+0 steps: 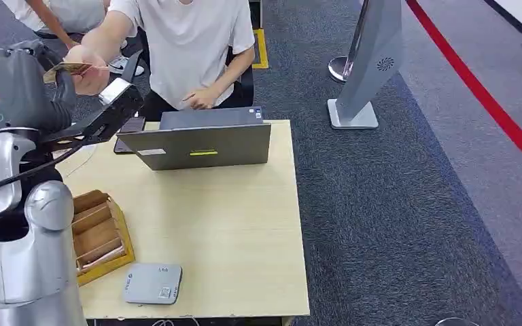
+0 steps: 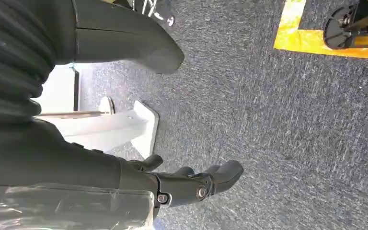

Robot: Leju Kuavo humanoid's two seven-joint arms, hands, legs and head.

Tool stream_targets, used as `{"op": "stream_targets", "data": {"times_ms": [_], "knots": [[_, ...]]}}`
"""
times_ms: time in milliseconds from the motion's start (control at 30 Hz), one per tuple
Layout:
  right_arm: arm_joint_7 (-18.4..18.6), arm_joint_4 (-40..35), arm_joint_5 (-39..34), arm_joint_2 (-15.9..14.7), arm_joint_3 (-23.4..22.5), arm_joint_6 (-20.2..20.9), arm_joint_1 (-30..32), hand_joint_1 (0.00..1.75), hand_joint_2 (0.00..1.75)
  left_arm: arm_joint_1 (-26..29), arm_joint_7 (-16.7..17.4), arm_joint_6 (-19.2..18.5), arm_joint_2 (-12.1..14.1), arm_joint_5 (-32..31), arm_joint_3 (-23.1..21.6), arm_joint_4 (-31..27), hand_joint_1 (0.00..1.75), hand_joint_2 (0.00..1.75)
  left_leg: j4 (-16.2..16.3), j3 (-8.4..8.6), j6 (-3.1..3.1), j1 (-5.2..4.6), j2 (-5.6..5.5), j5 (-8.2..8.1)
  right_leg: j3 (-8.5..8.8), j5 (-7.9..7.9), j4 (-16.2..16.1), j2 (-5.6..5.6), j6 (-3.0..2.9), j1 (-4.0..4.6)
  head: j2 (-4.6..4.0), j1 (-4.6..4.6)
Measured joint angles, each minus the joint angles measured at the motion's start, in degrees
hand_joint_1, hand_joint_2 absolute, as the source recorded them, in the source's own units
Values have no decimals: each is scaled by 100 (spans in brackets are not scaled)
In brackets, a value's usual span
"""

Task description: Pass the card to the sensor for recognition and then transmit it.

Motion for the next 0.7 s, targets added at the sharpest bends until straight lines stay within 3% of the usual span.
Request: {"op": "stream_targets", "data": {"times_ms": [333, 367, 400, 533, 700], "knots": [[0, 50, 0, 0, -11, -17, -5, 0, 175, -2, 20, -9, 20, 0, 4, 127, 175, 175, 0, -5, 1, 0, 0, 3, -2, 2, 1, 0, -1, 0, 0, -2], [-81, 66, 66, 0, -13, 70, -5, 0, 175, -67, 318, -4, 142, 0, 2, 208, 175, 175, 0, -6, 1, 0, 1, 2, -8, 2, 0, 3, -1, 0, 0, 0], [-217, 79, 236, 0, -18, 184, -11, 0, 175, -382, 604, 22, 387, 0, -31, 664, 175, 175, 0, -8, 1, 0, 0, 2, -11, 2, 0, 4, -1, 0, 2, 0], [-514, 199, 481, 0, -181, 197, -58, 0, 175, -940, 914, 414, 911, 0, -74, 2172, 175, 175, -4, 0, -1, 1, 16, 2, -11, 3, 4, 15, -3, 1, 0, -2], [-533, 374, 533, 0, -313, 184, -95, 0, 175, -999, 955, 524, 1189, -2, -72, 3008, 175, 175, -4, -6, -2, 3, 11, 4, -11, 3, 7, 13, -5, 2, 0, -9]]}}
